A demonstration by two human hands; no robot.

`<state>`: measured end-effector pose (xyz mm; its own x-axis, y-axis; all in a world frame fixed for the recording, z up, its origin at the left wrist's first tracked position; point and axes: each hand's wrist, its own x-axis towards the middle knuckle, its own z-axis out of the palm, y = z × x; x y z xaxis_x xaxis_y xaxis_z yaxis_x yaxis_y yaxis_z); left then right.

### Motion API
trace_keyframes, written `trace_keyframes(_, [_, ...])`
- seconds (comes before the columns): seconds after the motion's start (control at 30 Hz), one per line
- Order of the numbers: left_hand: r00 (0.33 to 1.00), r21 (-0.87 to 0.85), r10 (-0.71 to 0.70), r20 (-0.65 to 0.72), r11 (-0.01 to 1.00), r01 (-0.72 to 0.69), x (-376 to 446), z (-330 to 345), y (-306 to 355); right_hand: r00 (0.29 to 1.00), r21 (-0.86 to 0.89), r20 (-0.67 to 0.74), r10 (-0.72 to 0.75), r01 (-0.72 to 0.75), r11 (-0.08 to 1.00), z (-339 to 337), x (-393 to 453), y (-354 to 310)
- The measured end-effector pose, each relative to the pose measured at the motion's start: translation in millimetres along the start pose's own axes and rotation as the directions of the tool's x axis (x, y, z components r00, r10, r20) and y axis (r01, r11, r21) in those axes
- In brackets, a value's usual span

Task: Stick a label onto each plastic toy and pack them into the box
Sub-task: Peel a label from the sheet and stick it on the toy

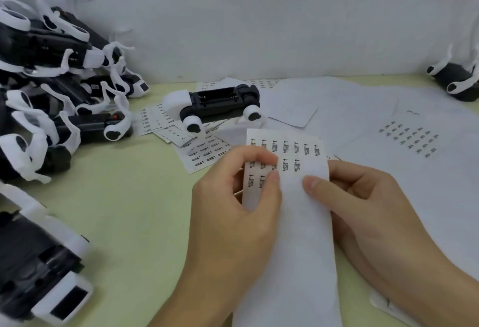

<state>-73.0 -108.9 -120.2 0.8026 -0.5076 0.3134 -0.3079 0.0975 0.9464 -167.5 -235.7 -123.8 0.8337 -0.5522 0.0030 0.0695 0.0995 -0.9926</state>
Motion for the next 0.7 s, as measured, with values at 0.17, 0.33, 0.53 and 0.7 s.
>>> trace_keyframes(0.17, [0.999,-0.032,-0.041,0.011,0.999,0.041,-0.2,-0.1,2.2,1.000,-0.013,0.001,0.010,-0.010,1.000,-0.2,0.3,0.9])
trace_keyframes(0.33, [1.000,-0.012,-0.029,0.009,0.999,0.029,1.4,1.2,1.8,0.999,0.007,0.023,0.024,-0.024,1.000,-0.4,0.3,1.2])
trace_keyframes(0.53, [1.000,0.072,0.000,0.010,0.997,-0.001,3.9,4.8,0.2,1.000,-0.011,-0.011,0.027,-0.027,1.000,1.9,0.0,-1.3])
trace_keyframes(0.7, [1.000,0.122,0.012,0.004,0.992,-0.012,2.5,6.8,2.8,0.997,-0.091,-0.076,0.006,-0.013,0.996,4.0,-2.4,-3.5])
